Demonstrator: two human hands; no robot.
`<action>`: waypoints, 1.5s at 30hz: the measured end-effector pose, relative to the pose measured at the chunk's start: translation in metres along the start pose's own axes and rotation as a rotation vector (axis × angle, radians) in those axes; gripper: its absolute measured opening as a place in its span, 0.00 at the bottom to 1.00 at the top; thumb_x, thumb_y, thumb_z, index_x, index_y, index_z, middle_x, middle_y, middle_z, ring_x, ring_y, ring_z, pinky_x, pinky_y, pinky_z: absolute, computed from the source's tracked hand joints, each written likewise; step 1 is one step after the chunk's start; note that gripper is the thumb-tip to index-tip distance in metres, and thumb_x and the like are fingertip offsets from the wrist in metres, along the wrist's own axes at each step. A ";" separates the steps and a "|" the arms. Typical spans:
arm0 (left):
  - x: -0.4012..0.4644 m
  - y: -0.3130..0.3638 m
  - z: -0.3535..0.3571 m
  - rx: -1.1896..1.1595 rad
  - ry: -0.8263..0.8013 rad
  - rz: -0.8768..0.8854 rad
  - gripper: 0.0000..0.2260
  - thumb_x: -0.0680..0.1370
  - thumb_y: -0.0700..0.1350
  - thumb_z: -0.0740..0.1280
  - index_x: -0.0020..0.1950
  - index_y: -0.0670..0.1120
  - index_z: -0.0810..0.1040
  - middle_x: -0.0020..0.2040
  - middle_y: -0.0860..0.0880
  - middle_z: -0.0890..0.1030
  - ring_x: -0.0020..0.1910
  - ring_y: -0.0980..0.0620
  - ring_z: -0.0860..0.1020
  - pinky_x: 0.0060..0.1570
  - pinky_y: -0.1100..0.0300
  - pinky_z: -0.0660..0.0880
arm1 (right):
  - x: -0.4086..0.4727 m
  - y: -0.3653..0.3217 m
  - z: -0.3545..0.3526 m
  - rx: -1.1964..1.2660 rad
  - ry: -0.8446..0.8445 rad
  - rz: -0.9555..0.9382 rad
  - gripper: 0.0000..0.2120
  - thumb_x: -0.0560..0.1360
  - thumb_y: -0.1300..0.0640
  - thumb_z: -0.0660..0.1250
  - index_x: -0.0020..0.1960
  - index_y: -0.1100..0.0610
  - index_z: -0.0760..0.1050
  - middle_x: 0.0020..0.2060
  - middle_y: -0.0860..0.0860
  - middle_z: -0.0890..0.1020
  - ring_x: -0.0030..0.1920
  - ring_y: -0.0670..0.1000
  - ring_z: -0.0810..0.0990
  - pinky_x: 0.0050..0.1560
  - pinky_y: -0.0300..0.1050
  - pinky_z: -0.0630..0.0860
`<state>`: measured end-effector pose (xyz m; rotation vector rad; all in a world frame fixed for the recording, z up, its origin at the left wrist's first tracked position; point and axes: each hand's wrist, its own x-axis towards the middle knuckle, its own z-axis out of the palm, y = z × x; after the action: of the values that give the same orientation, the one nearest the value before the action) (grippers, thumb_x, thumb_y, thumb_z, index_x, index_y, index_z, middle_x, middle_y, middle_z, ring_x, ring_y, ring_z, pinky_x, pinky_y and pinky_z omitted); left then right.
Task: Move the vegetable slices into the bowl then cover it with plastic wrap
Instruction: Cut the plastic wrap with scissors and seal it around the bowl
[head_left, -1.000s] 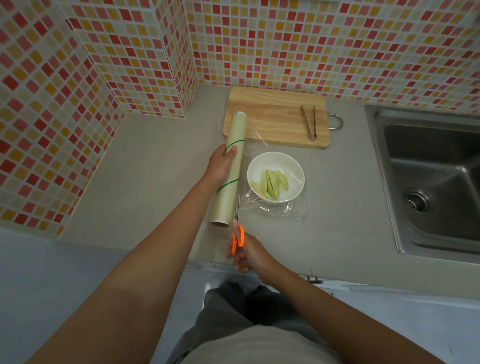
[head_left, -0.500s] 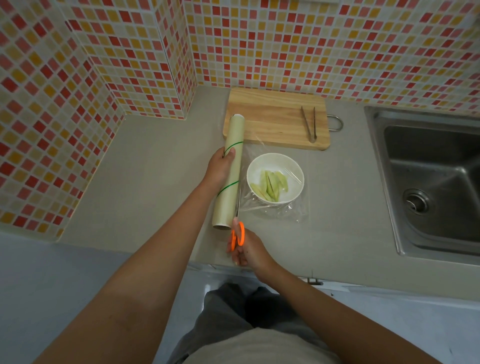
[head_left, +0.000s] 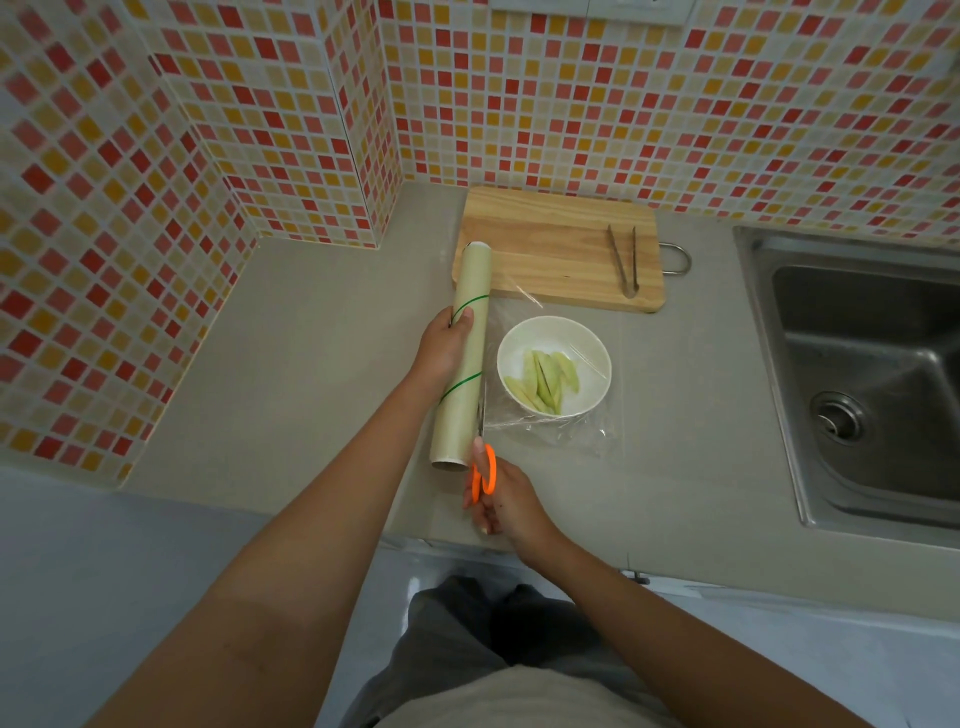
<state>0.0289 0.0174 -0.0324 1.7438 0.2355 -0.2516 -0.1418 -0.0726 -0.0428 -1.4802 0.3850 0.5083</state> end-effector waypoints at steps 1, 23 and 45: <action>0.000 0.000 0.000 0.001 -0.001 0.001 0.10 0.82 0.48 0.58 0.53 0.44 0.74 0.46 0.44 0.76 0.42 0.49 0.74 0.45 0.56 0.71 | 0.001 -0.001 0.000 0.000 0.005 0.000 0.28 0.70 0.31 0.59 0.34 0.58 0.70 0.27 0.53 0.76 0.19 0.47 0.67 0.23 0.36 0.65; -0.002 0.001 0.001 0.042 -0.025 0.017 0.10 0.82 0.48 0.57 0.51 0.42 0.74 0.42 0.44 0.74 0.39 0.49 0.72 0.37 0.58 0.69 | 0.013 -0.025 -0.006 0.013 0.098 -0.057 0.26 0.76 0.38 0.60 0.35 0.61 0.71 0.27 0.56 0.74 0.18 0.48 0.66 0.23 0.37 0.64; -0.004 0.006 0.001 0.052 -0.057 0.019 0.12 0.82 0.49 0.57 0.52 0.42 0.75 0.46 0.43 0.78 0.41 0.48 0.75 0.41 0.57 0.72 | 0.031 -0.050 -0.009 0.097 0.110 -0.151 0.22 0.79 0.47 0.61 0.29 0.56 0.69 0.26 0.56 0.73 0.16 0.41 0.69 0.18 0.32 0.63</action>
<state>0.0273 0.0153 -0.0256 1.7864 0.1724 -0.2952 -0.0881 -0.0800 -0.0179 -1.4340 0.3755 0.2843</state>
